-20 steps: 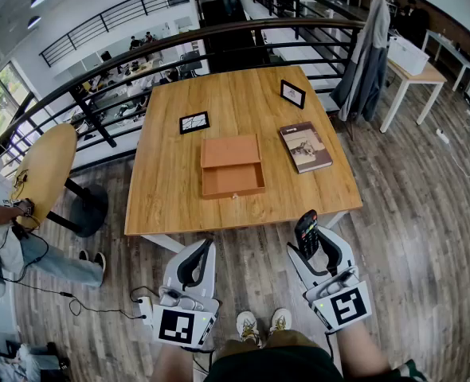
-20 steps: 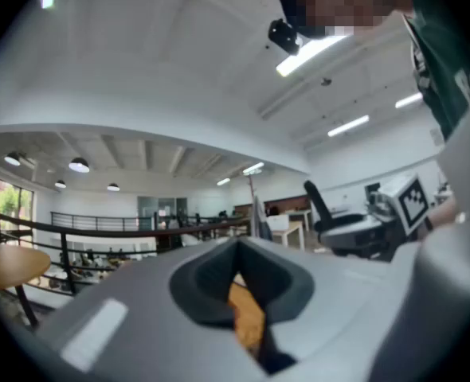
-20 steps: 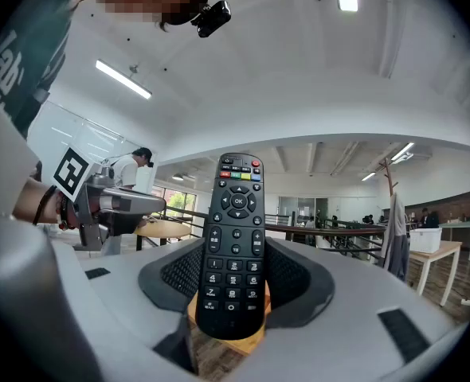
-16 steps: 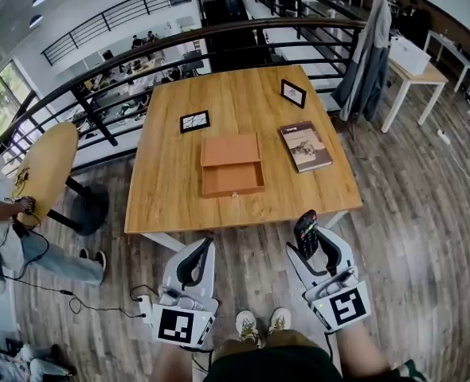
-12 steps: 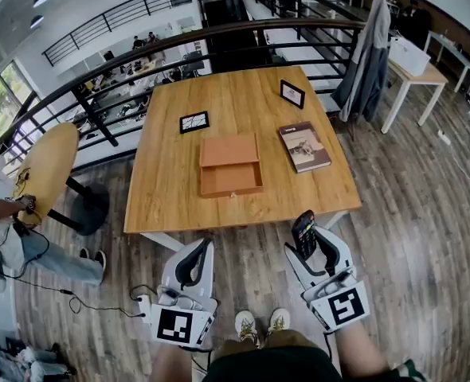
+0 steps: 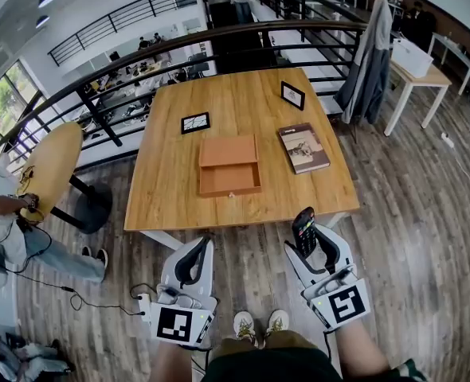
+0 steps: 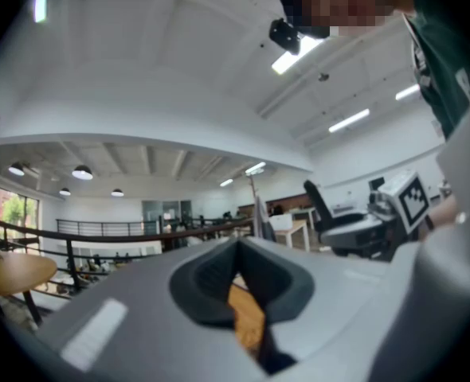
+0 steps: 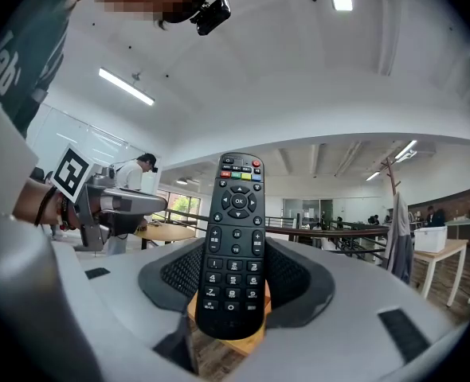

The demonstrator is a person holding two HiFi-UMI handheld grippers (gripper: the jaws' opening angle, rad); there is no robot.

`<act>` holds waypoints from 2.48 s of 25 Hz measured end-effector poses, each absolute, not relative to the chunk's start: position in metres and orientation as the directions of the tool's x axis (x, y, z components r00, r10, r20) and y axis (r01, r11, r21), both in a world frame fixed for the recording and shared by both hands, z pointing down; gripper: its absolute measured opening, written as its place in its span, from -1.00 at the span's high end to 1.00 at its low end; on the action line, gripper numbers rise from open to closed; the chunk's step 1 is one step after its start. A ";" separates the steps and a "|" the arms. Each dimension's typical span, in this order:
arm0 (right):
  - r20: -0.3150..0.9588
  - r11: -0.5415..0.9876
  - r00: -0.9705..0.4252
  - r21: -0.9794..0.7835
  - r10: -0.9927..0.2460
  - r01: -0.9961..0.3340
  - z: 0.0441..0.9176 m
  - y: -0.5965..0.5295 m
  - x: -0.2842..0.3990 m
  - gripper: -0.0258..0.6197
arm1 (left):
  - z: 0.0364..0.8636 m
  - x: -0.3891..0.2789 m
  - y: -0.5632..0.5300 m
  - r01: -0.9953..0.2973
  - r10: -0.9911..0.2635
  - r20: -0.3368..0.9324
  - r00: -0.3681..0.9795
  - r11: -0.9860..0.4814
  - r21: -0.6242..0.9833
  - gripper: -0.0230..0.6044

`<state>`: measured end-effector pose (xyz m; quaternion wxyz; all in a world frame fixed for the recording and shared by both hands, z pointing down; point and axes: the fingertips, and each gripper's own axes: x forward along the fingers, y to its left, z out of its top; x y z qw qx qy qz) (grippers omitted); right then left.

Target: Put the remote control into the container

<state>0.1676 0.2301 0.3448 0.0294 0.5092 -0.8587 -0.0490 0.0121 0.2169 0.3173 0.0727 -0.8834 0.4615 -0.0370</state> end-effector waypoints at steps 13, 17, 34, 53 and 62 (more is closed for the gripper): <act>-0.036 0.506 -0.514 0.129 -0.857 -0.853 0.332 0.238 0.178 0.23 | 0.308 0.034 0.233 -0.813 -0.828 -0.018 0.561 -0.546 -0.203 0.93; -0.039 0.509 -0.517 0.134 -0.855 -0.851 0.331 0.238 0.179 0.23 | 0.305 0.034 0.235 -0.813 -0.830 -0.028 0.558 -0.539 -0.218 0.92; -0.005 0.484 -0.491 0.167 -0.871 -0.859 0.340 0.197 0.178 0.23 | 0.305 0.028 0.181 -0.810 -0.819 -0.054 0.572 -0.553 -0.193 0.92; 0.067 0.476 -0.473 0.194 -0.878 -0.857 0.360 0.083 0.134 0.23 | 0.330 -0.011 0.057 -0.802 -0.808 -0.027 0.589 -0.580 -0.138 0.92; 0.102 0.479 -0.468 0.182 -0.878 -0.859 0.375 0.028 0.124 0.23 | 0.346 -0.018 -0.002 -0.794 -0.799 0.001 0.602 -0.598 -0.107 0.92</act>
